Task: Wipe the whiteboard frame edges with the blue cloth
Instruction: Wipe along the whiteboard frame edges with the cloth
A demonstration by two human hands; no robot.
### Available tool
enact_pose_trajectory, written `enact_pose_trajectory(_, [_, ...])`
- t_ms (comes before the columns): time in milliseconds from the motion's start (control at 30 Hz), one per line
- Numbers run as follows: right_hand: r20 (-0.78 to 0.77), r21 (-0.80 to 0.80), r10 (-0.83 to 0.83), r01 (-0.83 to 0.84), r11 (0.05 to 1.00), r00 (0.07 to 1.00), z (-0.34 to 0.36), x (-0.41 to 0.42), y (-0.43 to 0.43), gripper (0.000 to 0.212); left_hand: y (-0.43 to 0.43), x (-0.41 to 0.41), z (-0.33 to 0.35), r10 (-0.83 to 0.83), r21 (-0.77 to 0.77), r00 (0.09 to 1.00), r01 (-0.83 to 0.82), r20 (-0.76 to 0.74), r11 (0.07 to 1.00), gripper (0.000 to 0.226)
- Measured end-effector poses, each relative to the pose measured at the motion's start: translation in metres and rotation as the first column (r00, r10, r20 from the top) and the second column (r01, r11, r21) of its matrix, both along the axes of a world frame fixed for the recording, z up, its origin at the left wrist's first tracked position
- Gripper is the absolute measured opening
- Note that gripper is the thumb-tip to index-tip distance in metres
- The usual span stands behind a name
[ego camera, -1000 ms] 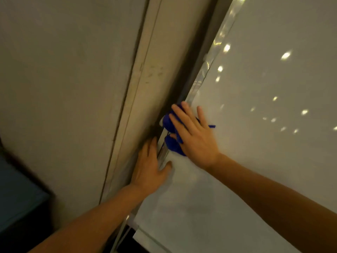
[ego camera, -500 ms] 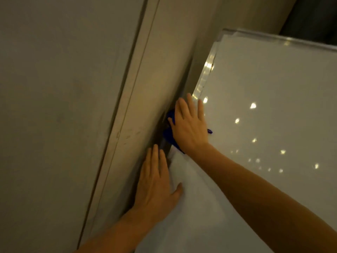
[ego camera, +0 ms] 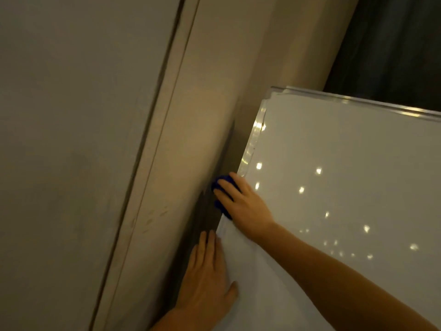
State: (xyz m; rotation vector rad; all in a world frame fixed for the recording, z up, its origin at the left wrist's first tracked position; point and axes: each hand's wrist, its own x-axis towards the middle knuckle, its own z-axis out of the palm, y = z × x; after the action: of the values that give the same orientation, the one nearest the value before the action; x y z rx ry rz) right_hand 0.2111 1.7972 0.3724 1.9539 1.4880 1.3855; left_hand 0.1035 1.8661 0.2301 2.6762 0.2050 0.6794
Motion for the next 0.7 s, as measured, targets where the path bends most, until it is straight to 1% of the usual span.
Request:
enact_pose_trajectory(100, [-0.045, 0.182, 0.044, -0.035, 0.983, 0.998, 0.058, 0.010, 0.007, 0.057, 0.000, 0.011, 0.015, 0.023, -0.001, 0.997, -0.023, 0.071, 1.000, 0.103])
enact_pose_trajectory(167, [-0.133, 0.347, 0.067, -0.017, 0.938, 0.989, 0.080, 0.013, 0.008, 0.061, 0.000, 0.020, 0.024, 0.006, 0.004, 0.994, -0.006, 0.107, 1.000, 0.101])
enact_pose_trajectory(200, [-0.130, 0.391, 0.072, -0.015, 0.920, 0.989, 0.080, 0.013, 0.009, 0.064, 0.001, 0.025, 0.029, -0.002, 0.012, 0.991, 0.001, 0.134, 1.000, 0.100])
enact_pose_trajectory(233, [-0.103, 0.375, 0.070, -0.026, 0.926, 0.992, 0.073, 0.014, 0.009, 0.066, 0.002, 0.029, 0.033, -0.011, 0.020, 0.987, 0.008, 0.159, 1.000, 0.100])
enact_pose_trajectory(267, [-0.057, 0.291, 0.059, -0.040, 0.956, 0.997, 0.061, 0.016, 0.007, 0.069, 0.004, 0.031, 0.037, -0.019, 0.024, 0.984, 0.015, 0.178, 1.000, 0.099])
enact_pose_trajectory(300, [-0.001, 0.172, 0.062, -0.061, 0.983, 0.998, 0.048, 0.018, 0.003, 0.069, 0.005, 0.034, 0.041, -0.022, 0.017, 0.980, 0.020, 0.196, 1.000, 0.099])
enact_pose_trajectory(333, [0.052, 0.062, 0.073, -0.076, 0.995, 0.996, 0.039, 0.019, -0.003, 0.067, 0.005, 0.036, 0.044, -0.017, 0.006, 0.977, 0.016, 0.214, 1.000, 0.100])
enact_pose_trajectory(367, [0.093, -0.008, 0.084, -0.084, 0.996, 0.992, 0.043, 0.021, -0.009, 0.064, 0.006, 0.037, 0.047, -0.013, 0.008, 0.972, 0.011, 0.236, 1.000, 0.100])
enact_pose_trajectory(400, [0.128, -0.021, 0.083, -0.081, 0.996, 0.988, 0.059, 0.026, -0.013, 0.059, 0.006, 0.039, 0.051, -0.016, 0.027, 0.967, 0.009, 0.256, 1.000, 0.099])
enact_pose_trajectory(433, [0.149, 0.028, 0.065, -0.070, 0.997, 0.987, 0.080, 0.030, -0.014, 0.055, 0.006, 0.041, 0.055, -0.025, 0.056, 0.963, 0.010, 0.270, 0.998, 0.098])
enact_pose_trajectory(467, [0.137, 0.124, 0.019, -0.036, 0.992, 0.990, 0.106, 0.033, -0.013, 0.053, 0.007, 0.043, 0.059, -0.033, 0.079, 0.961, 0.011, 0.275, 0.997, 0.097])
enact_pose_trajectory(533, [-0.007, 0.310, -0.070, 0.069, 0.948, 0.998, 0.153, 0.034, -0.007, 0.048, 0.007, 0.048, 0.070, -0.036, 0.068, 0.955, 0.016, 0.294, 0.998, 0.095])
enact_pose_trajectory(567, [-0.056, 0.337, -0.068, 0.083, 0.938, 0.996, 0.164, 0.033, -0.002, 0.041, 0.006, 0.052, 0.077, -0.038, 0.060, 0.947, 0.019, 0.320, 0.998, 0.095])
enact_pose_trajectory(600, [-0.055, 0.327, -0.049, 0.064, 0.943, 0.997, 0.165, 0.031, 0.003, 0.034, 0.005, 0.056, 0.085, -0.039, 0.061, 0.935, 0.018, 0.352, 0.998, 0.094])
enact_pose_trajectory(633, [-0.022, 0.282, -0.032, 0.037, 0.959, 0.999, 0.158, 0.030, 0.008, 0.031, 0.004, 0.061, 0.092, -0.040, 0.069, 0.926, 0.015, 0.376, 0.998, 0.094])
enact_pose_trajectory(700, [0.039, 0.152, 0.016, -0.021, 0.988, 0.999, 0.133, 0.029, 0.015, 0.032, 0.002, 0.071, 0.105, -0.022, 0.059, 0.922, -0.001, 0.388, 0.998, 0.096])
